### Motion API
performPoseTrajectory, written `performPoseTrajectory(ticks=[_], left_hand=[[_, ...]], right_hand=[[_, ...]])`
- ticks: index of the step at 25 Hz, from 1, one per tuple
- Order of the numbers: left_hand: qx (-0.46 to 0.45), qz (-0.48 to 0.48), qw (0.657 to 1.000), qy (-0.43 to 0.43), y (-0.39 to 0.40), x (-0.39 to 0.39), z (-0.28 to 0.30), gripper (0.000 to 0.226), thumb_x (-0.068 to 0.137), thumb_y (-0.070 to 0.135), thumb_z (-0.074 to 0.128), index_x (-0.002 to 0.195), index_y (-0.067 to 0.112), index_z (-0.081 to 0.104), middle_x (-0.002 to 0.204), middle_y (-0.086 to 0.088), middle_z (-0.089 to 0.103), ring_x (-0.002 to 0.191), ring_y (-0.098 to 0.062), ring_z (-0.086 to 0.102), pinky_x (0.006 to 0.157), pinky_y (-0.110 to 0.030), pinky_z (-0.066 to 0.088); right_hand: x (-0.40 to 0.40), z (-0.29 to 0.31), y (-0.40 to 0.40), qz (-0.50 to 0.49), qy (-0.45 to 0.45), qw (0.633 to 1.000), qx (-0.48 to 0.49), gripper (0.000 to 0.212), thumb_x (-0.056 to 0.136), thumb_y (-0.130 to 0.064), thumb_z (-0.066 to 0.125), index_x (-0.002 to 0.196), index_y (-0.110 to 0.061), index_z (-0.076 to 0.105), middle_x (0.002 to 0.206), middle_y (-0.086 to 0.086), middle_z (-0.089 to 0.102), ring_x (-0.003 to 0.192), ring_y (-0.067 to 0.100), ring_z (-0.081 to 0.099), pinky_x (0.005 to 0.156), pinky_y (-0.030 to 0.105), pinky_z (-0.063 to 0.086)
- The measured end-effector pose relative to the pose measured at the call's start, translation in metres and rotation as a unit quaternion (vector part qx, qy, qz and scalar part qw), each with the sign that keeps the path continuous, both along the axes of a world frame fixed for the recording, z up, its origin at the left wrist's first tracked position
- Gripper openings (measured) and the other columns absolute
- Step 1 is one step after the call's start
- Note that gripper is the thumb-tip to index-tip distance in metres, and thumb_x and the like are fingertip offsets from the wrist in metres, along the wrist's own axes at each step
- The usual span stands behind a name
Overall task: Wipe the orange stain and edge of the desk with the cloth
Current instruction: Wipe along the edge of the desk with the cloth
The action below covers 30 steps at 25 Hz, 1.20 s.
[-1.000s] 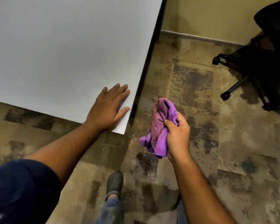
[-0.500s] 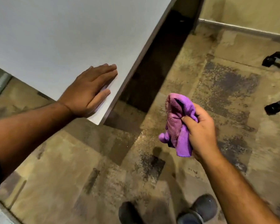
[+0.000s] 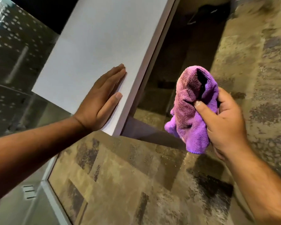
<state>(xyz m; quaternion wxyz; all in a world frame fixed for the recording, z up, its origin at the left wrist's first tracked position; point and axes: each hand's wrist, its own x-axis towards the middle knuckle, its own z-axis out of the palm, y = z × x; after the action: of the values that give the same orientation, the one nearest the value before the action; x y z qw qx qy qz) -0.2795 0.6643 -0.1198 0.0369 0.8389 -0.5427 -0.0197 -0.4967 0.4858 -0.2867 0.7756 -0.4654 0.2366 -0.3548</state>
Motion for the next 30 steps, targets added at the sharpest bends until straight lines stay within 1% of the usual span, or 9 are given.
performPoseTrajectory(ticks=[3,8,13,18,21,24,25,28,30], left_hand=[[0.011,0.002,1.000,0.003,-0.005,-0.006,0.001,0.066,0.108,0.041,0.034,0.167,0.013,0.032,0.178,0.000,0.027,0.164,-0.014,0.024,0.133,-0.028,0.021],[0.027,0.019,0.999,-0.004,-0.006,-0.012,0.001,0.065,0.107,0.035,0.035,0.168,0.013,0.030,0.178,0.000,0.025,0.165,-0.016,0.024,0.134,-0.039,0.022],[0.031,0.015,0.999,-0.001,-0.008,-0.017,0.003,0.065,0.106,0.040,0.032,0.167,0.019,0.027,0.178,0.003,0.023,0.165,-0.015,0.022,0.134,-0.047,0.024],[0.025,0.006,1.000,0.005,-0.007,-0.013,0.003,0.062,0.106,0.029,0.038,0.167,0.022,0.028,0.178,0.008,0.023,0.165,-0.013,0.022,0.133,-0.055,0.025],[0.017,0.007,1.000,0.012,-0.007,-0.011,0.003,0.061,0.107,0.035,0.037,0.166,0.020,0.032,0.178,0.006,0.026,0.165,-0.012,0.023,0.133,-0.052,0.025],[-0.001,0.006,1.000,0.023,-0.007,-0.008,0.002,0.060,0.107,0.026,0.040,0.165,0.013,0.036,0.176,0.000,0.030,0.164,-0.014,0.026,0.133,-0.048,0.027],[-0.007,0.002,1.000,0.029,-0.007,-0.007,0.000,0.059,0.107,0.024,0.040,0.165,0.012,0.038,0.176,-0.001,0.031,0.164,-0.015,0.028,0.133,-0.048,0.027],[-0.031,-0.018,0.998,0.044,-0.001,0.002,-0.006,0.054,0.110,0.017,0.041,0.163,0.007,0.041,0.174,-0.007,0.035,0.163,-0.018,0.031,0.132,-0.051,0.030],[-0.042,-0.038,0.998,0.042,0.002,0.006,-0.009,0.052,0.111,0.016,0.040,0.162,0.005,0.042,0.174,-0.011,0.036,0.162,-0.020,0.032,0.132,-0.049,0.031]], right_hand=[[-0.005,-0.014,0.005,-0.025,-0.005,0.999,0.032,0.038,0.098,0.003,0.066,0.116,-0.030,0.073,0.106,-0.010,0.080,0.100,0.013,0.073,0.096,0.040,0.061],[-0.009,-0.017,0.003,-0.001,-0.010,1.000,0.027,0.040,0.094,-0.003,0.067,0.115,-0.036,0.072,0.107,-0.014,0.078,0.101,0.004,0.070,0.097,0.026,0.057],[0.002,-0.009,-0.022,-0.002,0.021,1.000,-0.020,0.060,0.096,0.020,0.052,0.126,-0.031,0.064,0.128,0.011,0.070,0.117,0.017,0.065,0.113,0.042,0.049],[0.034,0.015,-0.034,-0.005,0.004,0.997,-0.071,0.038,0.094,-0.008,0.056,0.118,-0.035,0.066,0.110,-0.007,0.072,0.102,0.004,0.065,0.094,0.023,0.050],[0.077,0.034,-0.048,-0.014,0.025,0.994,-0.110,0.041,0.097,0.003,0.059,0.133,-0.017,0.065,0.129,0.008,0.070,0.119,0.017,0.064,0.106,0.028,0.050],[0.127,0.059,-0.070,-0.032,0.073,0.986,-0.143,0.059,0.097,0.016,0.050,0.151,-0.008,0.054,0.155,0.013,0.053,0.138,0.014,0.050,0.105,-0.001,0.036],[0.139,0.065,-0.071,-0.015,0.081,0.987,-0.140,0.065,0.097,0.017,0.046,0.155,-0.010,0.050,0.159,0.010,0.049,0.141,0.013,0.046,0.108,0.000,0.035],[0.151,0.063,-0.048,0.033,0.086,0.989,-0.115,0.070,0.097,0.018,0.039,0.153,-0.021,0.055,0.147,0.001,0.062,0.133,0.018,0.060,0.104,0.018,0.054],[0.139,0.054,-0.026,0.024,0.105,0.985,-0.132,0.067,0.095,0.017,0.039,0.145,-0.021,0.063,0.131,-0.003,0.069,0.122,0.015,0.066,0.089,0.007,0.054]])
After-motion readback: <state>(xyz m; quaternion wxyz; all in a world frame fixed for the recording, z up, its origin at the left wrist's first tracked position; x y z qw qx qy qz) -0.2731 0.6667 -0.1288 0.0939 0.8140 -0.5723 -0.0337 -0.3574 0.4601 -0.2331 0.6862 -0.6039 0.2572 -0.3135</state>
